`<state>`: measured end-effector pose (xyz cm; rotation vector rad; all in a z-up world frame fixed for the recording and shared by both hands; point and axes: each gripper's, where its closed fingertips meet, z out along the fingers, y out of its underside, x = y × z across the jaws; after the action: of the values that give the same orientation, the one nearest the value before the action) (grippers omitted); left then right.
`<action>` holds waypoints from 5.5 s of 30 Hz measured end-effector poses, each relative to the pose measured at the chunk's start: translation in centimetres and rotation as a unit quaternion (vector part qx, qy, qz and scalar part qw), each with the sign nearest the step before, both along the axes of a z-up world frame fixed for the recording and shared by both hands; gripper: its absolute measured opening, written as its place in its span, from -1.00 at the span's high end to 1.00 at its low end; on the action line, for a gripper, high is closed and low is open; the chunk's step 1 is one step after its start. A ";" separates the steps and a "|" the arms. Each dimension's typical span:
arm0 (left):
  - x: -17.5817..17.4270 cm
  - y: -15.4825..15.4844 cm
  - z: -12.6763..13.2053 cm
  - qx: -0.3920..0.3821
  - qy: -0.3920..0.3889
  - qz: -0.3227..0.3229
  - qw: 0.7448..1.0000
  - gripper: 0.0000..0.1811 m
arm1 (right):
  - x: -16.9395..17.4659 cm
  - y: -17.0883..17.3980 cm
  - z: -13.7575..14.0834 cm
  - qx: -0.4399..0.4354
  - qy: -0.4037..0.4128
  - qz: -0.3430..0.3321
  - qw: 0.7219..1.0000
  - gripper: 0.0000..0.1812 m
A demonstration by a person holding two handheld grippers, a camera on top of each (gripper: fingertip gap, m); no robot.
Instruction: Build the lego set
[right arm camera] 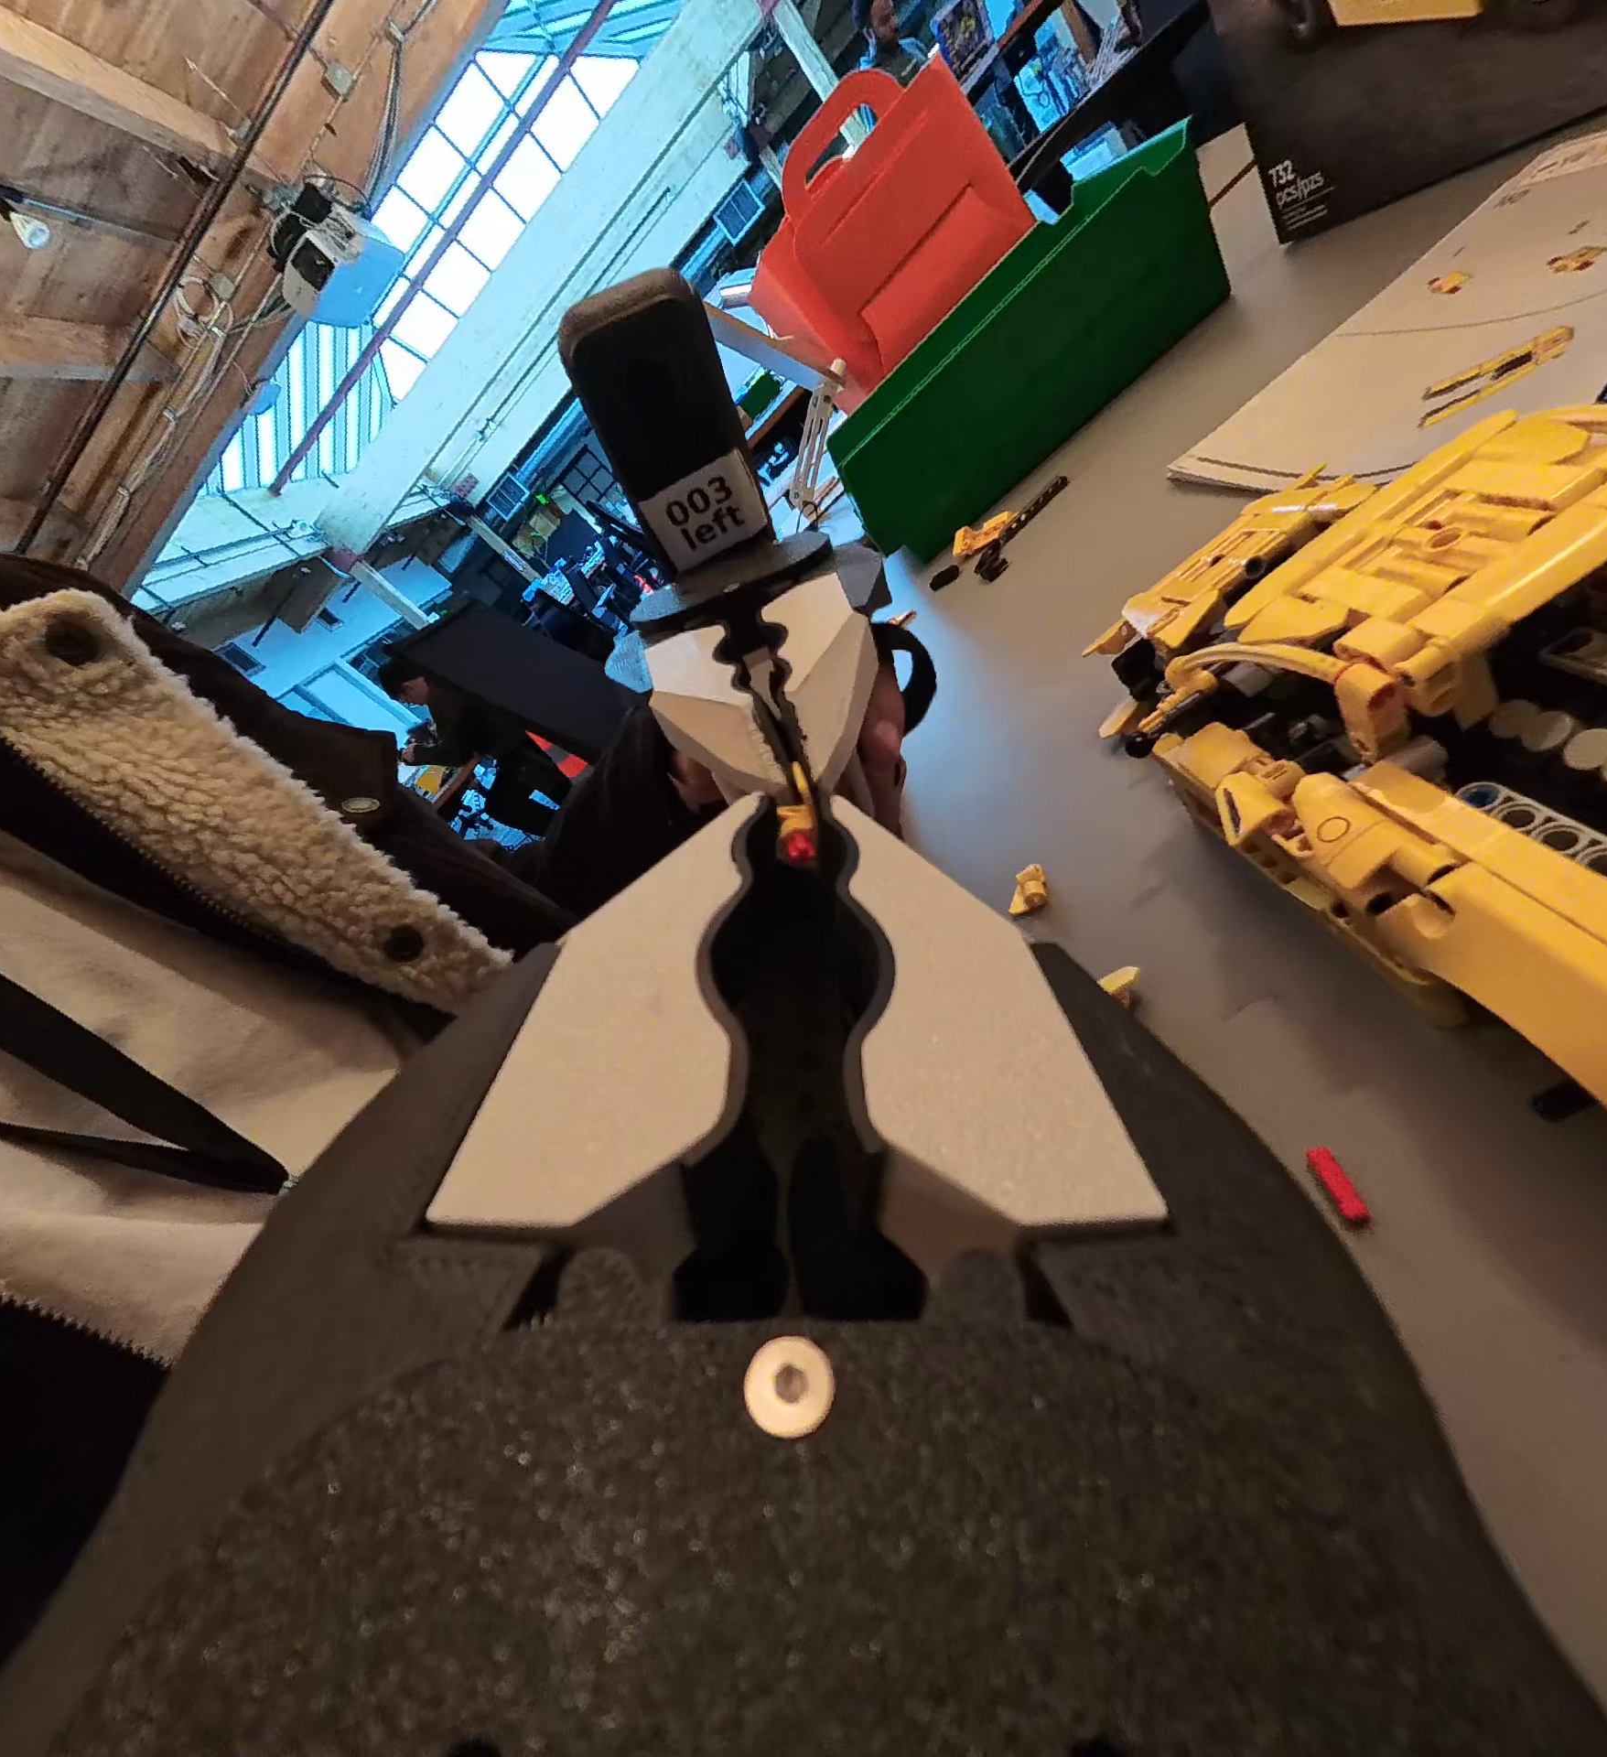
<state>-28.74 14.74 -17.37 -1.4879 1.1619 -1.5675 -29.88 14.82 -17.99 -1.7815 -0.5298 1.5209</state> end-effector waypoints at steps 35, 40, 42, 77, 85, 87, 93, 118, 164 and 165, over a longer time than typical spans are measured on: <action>3.3 0.5 -11.7 0.171 0.361 0.086 0.913 0.97 | 9.5 4.2 -1.1 0.039 -0.011 -0.178 0.983 0.93; 3.8 0.3 -6.6 0.297 0.186 0.070 0.934 0.97 | 6.7 2.8 -3.4 0.003 -0.061 -0.097 0.993 0.93; 3.3 0.6 -6.9 0.277 0.181 0.072 0.941 0.97 | 5.5 2.1 -4.1 -0.001 -0.082 -0.065 0.994 0.92; 2.1 -4.8 -11.3 0.203 0.265 -0.140 0.932 1.00 | 2.7 -4.1 -10.4 -0.027 -0.299 0.132 0.945 0.91; 2.1 -4.8 -11.7 0.199 0.276 -0.144 0.929 1.00 | 2.9 -4.2 -11.0 -0.034 -0.371 0.200 0.906 0.92; 2.1 -4.8 -11.8 0.195 0.278 -0.146 0.929 1.00 | 3.0 -4.2 -11.1 -0.038 -0.393 0.234 0.889 0.92; 2.1 -4.7 -11.8 0.193 0.280 -0.146 0.929 1.00 | 2.9 -4.1 -11.0 -0.028 -0.382 0.267 0.884 0.92; -3.0 -6.0 -10.6 0.207 0.298 -0.096 0.927 0.96 | 1.2 -4.0 -6.6 0.007 -0.150 0.150 0.977 0.93; -1.4 -3.0 -7.3 0.173 0.180 -0.049 0.967 0.98 | -0.7 -2.7 -6.7 -0.085 -0.116 0.129 0.981 0.93; -1.4 -3.0 -7.4 0.171 0.182 -0.053 0.967 0.98 | -0.7 -2.7 -6.8 -0.088 -0.116 0.131 0.981 0.93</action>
<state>-30.10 11.69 -24.81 -1.5314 1.6524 -1.1068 -30.54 12.09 -24.81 -2.1090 -0.7920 1.5838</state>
